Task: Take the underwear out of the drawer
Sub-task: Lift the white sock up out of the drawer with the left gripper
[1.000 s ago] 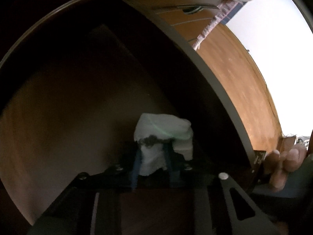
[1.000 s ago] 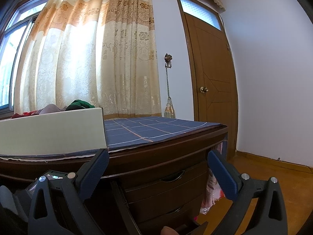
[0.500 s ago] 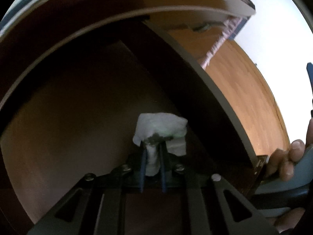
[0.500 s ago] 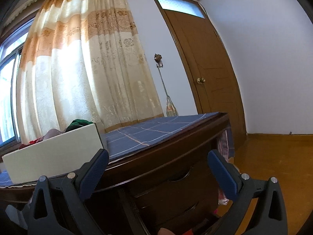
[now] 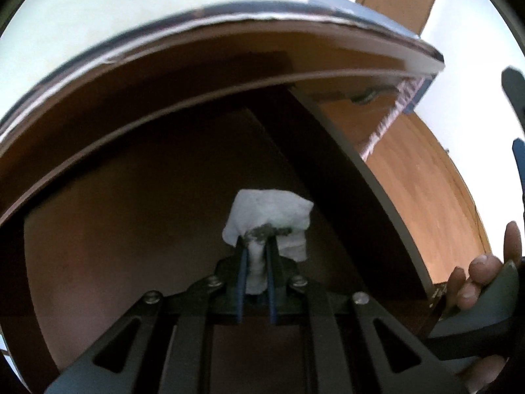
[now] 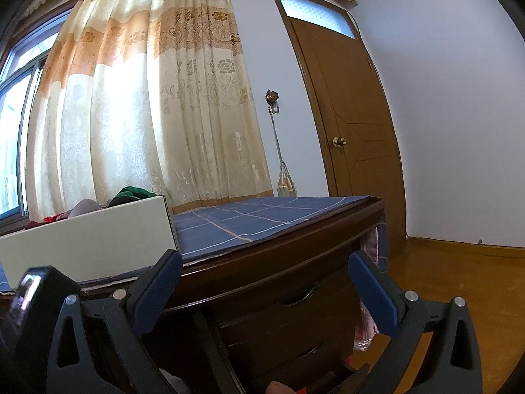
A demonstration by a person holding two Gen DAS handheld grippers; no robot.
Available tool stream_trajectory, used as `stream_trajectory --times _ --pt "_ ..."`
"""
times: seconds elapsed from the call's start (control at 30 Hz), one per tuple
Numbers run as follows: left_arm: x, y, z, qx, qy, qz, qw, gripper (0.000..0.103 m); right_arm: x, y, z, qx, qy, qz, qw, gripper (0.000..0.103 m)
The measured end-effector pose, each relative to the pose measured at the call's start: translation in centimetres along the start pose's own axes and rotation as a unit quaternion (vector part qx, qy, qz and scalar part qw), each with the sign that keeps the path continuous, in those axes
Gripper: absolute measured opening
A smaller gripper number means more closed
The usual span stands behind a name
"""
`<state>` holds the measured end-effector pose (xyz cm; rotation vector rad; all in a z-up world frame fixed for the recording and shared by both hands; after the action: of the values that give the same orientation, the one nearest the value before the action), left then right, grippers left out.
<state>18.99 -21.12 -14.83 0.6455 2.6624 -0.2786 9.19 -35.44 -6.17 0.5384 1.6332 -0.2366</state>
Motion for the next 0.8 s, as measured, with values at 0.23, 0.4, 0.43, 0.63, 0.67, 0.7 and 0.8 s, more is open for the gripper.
stream_trajectory --times 0.23,0.4,0.43,0.63,0.67,0.7,0.8 --pt "-0.1 0.3 -1.2 -0.017 -0.048 -0.016 0.9986 0.007 0.0 0.0 0.1 0.0 0.001 -0.001 1.0 0.102" --pt "-0.1 0.7 -2.3 -0.02 -0.091 -0.028 0.9953 0.007 0.2 0.3 0.1 0.001 -0.001 -0.011 1.0 0.102" --pt "0.0 1.0 -2.8 -0.021 -0.1 -0.033 0.9942 0.007 0.2 0.4 0.1 0.003 0.0 -0.013 1.0 0.102" --pt "0.3 2.2 -4.2 -0.024 -0.142 -0.053 0.9882 0.007 0.2 0.6 0.2 0.005 0.0 -0.02 1.0 0.102" --pt "0.4 2.4 -4.3 -0.025 -0.145 -0.056 0.9875 0.007 0.2 0.7 0.2 0.006 0.0 -0.021 1.0 0.102" --pt "0.5 2.5 -4.4 -0.028 -0.148 -0.057 0.987 0.007 0.2 0.7 0.2 0.006 0.0 -0.021 1.0 0.102" --pt "0.6 2.8 -4.7 -0.033 -0.157 -0.062 0.9851 0.007 0.1 0.7 0.2 0.005 -0.001 -0.023 1.0 0.102"
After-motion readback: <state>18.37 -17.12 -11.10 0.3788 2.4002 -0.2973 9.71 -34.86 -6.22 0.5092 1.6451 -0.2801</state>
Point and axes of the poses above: each gripper's, at about its wrist camera, not at the fingertips, and z roughly the way its jaws point, y to its left, x to its underside, the point moved 3 cm from there along z, roughly the way its jaws point, and after that the axes turned 4 degrees about y, right-handed, at the moved point
